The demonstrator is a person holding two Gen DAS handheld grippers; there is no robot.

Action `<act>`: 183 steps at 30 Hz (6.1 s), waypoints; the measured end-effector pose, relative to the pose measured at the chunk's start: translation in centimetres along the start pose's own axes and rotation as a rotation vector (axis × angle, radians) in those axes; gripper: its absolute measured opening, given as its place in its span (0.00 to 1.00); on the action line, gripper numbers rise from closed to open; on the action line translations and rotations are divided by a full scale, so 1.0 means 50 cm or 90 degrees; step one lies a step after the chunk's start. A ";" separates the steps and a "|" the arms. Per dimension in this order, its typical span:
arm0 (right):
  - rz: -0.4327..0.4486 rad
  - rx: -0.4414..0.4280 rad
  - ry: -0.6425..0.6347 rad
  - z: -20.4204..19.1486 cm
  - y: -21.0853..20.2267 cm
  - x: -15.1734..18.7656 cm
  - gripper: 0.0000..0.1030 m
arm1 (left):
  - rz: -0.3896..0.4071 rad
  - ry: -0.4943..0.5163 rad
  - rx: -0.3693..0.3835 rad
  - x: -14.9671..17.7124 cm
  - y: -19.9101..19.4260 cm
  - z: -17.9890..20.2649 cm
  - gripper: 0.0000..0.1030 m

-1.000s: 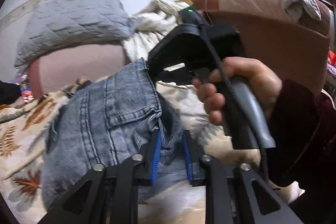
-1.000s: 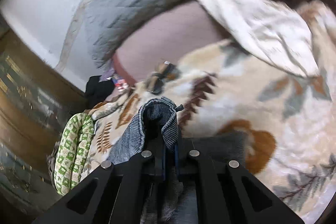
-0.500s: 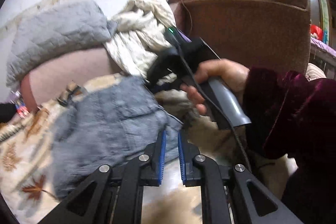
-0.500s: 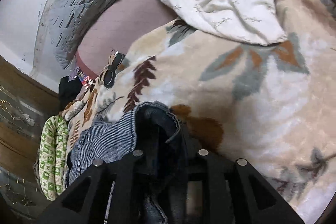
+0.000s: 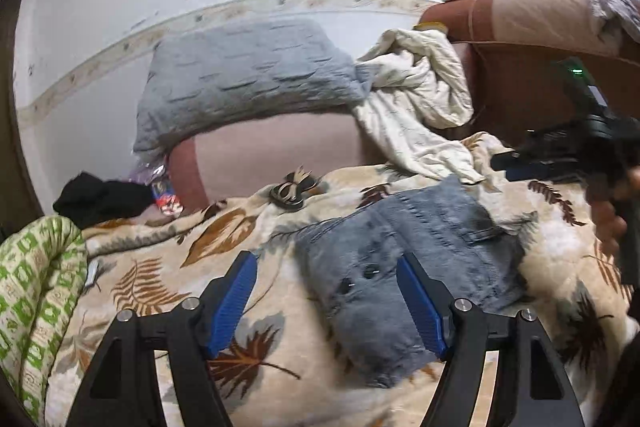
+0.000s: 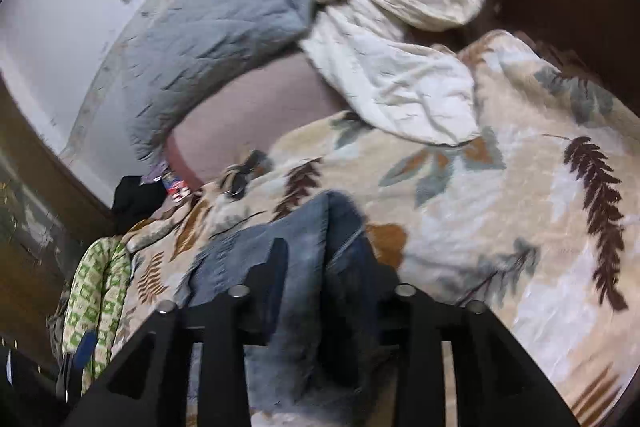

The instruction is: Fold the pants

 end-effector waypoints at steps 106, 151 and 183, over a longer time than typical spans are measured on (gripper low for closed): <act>-0.078 0.026 -0.110 -0.133 0.179 0.139 0.62 | -0.235 -0.106 -0.077 0.136 0.211 -0.108 0.94; -0.045 -0.078 -0.007 -0.097 0.215 0.045 0.75 | -0.162 -0.046 0.059 0.098 0.169 0.021 0.96; -0.051 -0.024 0.043 -0.044 0.157 0.025 0.78 | -0.190 -0.074 0.069 0.087 0.180 -0.019 1.00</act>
Point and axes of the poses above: each gripper's, at about its wrist camera, not at the fingertips, and y roughly the way its jaws point, z to its right, x to its underside, the point moved 5 cm from there along y, roughly the way its jaws point, and after that the axes turned 6 degrees about z, right-handed, at the moved point
